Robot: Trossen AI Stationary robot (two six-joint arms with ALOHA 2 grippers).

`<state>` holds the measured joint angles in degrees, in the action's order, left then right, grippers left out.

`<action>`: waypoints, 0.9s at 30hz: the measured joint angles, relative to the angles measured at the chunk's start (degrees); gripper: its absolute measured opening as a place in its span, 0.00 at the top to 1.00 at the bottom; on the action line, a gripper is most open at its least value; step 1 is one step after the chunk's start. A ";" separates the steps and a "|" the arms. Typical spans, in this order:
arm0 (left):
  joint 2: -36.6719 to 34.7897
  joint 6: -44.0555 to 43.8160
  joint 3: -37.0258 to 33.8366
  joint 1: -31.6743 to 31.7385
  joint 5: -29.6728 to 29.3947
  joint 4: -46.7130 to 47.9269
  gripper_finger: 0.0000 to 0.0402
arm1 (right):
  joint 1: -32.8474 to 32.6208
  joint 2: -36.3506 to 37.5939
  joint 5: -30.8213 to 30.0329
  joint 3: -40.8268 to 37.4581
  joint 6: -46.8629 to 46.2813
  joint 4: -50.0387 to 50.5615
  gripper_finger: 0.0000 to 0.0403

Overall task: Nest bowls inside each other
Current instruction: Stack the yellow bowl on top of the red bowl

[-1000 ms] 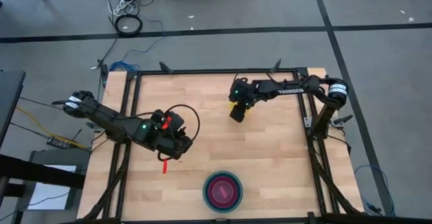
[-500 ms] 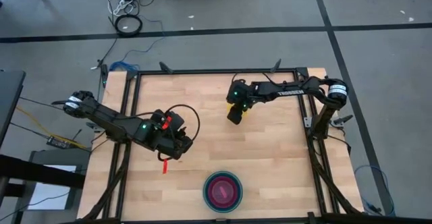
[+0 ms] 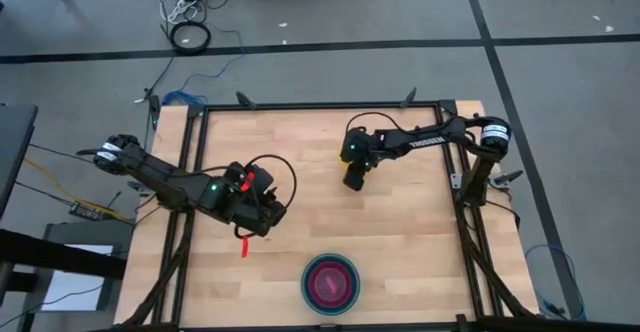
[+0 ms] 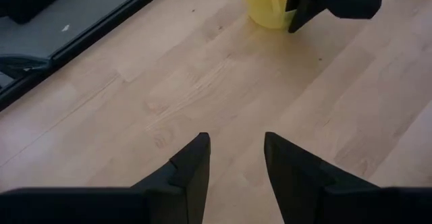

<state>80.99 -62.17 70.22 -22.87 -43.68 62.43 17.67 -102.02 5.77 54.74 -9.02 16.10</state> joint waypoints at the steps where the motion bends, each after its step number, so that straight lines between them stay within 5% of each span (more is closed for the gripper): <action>1: 0.00 0.00 0.01 -0.01 0.00 -0.05 0.63 | -0.09 0.02 0.84 0.10 1.04 0.00 0.91; 7: 0.00 -0.02 0.00 -0.02 0.04 -0.32 0.63 | -4.36 4.37 1.59 5.87 2.78 11.77 0.99; 13: 0.00 0.20 0.00 -0.01 0.07 -1.05 0.63 | -17.68 12.89 5.14 11.79 0.24 18.34 1.00; 20: 0.00 0.25 0.00 -0.07 0.48 -1.92 0.63 | -36.82 16.67 5.03 12.67 -9.34 6.45 1.00; 27: 0.00 0.31 -0.01 -0.01 0.32 -3.52 0.63 | -46.57 12.18 6.38 12.71 -15.00 -6.97 1.00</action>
<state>80.99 -61.87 70.20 -22.88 -43.37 58.91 -28.90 -89.83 12.15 67.45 -24.02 9.13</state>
